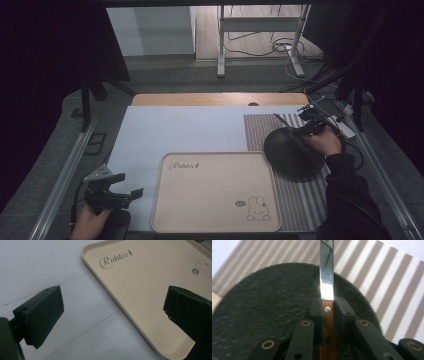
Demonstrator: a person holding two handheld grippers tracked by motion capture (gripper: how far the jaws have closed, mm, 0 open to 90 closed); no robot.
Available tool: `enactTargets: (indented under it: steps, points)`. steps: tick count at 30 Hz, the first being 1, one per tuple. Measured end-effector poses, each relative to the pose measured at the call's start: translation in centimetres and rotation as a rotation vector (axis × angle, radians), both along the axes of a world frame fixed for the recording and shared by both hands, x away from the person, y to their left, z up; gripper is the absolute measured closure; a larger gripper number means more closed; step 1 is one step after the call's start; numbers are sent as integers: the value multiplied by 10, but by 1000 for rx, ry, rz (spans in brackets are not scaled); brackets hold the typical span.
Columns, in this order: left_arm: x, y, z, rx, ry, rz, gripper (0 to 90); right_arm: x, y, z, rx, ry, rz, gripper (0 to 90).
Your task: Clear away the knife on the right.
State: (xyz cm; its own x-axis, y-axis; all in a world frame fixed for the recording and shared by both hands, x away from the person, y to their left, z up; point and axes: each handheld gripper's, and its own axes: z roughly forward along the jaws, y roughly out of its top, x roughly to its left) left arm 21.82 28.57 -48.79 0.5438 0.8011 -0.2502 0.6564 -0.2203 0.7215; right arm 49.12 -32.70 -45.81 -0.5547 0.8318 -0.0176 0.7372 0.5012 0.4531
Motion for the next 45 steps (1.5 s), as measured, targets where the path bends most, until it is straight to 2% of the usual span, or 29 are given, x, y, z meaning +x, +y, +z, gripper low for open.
enactTargets:
  steps: [6, 17, 33, 45]
  points:
    - [0, 1, 0, -3, -1, 0, 30, -17, 12, 4, 28, -5, 28, 775]
    - [0, 1, 0, -4, -1, 1, 30, -36, 23, -2, 25, 2, 67, 774]
    - [0, 0, 0, -3, 0, 3, 30, -77, 48, -2, 58, -6, 142, 774]
    - [0, 0, 0, -1, -3, 1, 30, -111, 73, -9, 60, 19, 205, 774]
